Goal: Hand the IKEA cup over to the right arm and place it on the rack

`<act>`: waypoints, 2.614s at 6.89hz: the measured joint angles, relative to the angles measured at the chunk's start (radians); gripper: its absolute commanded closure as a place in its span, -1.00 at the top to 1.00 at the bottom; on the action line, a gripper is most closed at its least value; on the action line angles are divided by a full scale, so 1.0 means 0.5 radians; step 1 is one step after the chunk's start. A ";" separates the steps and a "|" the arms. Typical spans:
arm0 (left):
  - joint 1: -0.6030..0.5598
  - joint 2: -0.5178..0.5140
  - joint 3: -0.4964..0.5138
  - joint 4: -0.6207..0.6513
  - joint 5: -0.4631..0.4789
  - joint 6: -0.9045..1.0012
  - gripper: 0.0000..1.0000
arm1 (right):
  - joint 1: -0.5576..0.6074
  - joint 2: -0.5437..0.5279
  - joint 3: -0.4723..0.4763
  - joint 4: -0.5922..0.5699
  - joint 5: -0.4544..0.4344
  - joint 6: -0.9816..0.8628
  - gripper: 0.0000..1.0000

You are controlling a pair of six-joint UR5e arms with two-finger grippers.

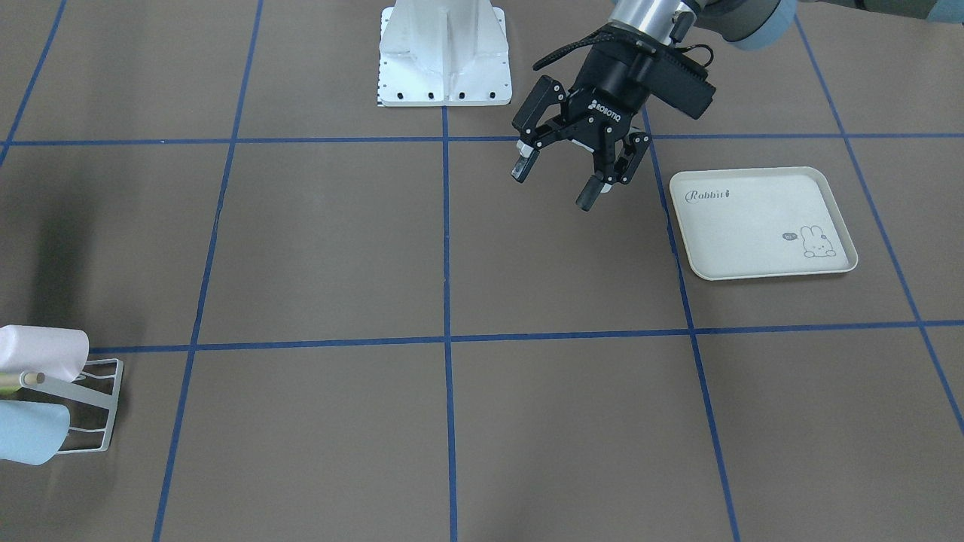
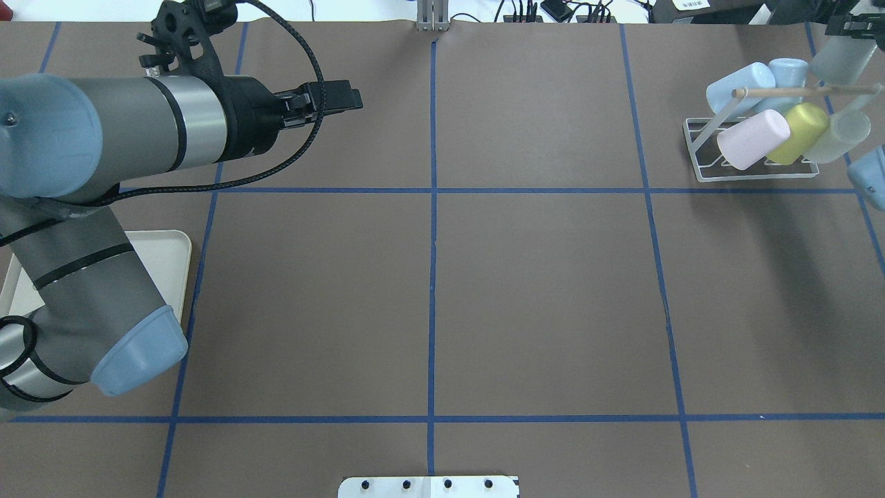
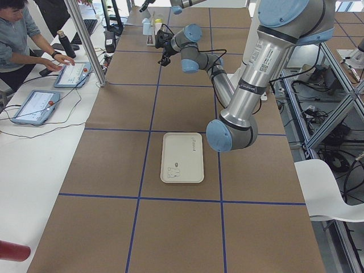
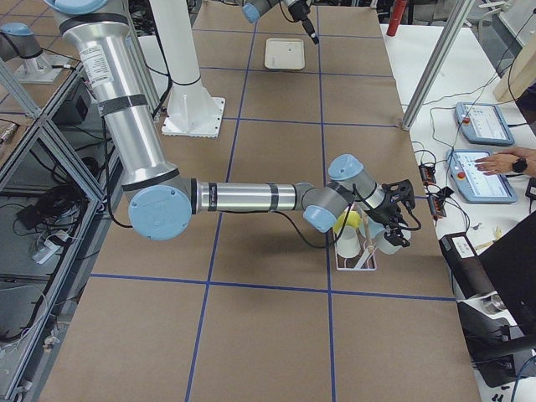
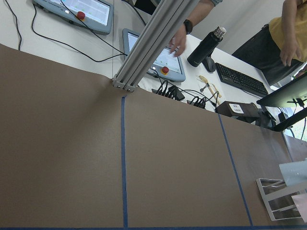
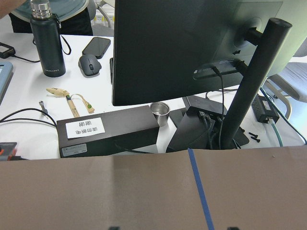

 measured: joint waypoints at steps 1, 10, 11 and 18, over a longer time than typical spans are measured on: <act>-0.001 0.000 0.000 0.000 0.000 0.003 1.00 | -0.004 -0.021 0.006 0.025 0.003 0.001 1.00; -0.643 0.586 -0.120 0.137 -0.490 1.427 1.00 | 0.600 -0.023 0.081 -0.724 1.291 -1.316 1.00; -0.883 0.703 -0.119 0.144 -0.782 1.665 1.00 | 0.674 -0.029 0.089 -0.874 1.384 -1.522 1.00; -1.626 1.194 -0.372 0.714 -1.329 2.513 1.00 | 0.810 -0.144 0.183 -1.545 1.487 -2.309 1.00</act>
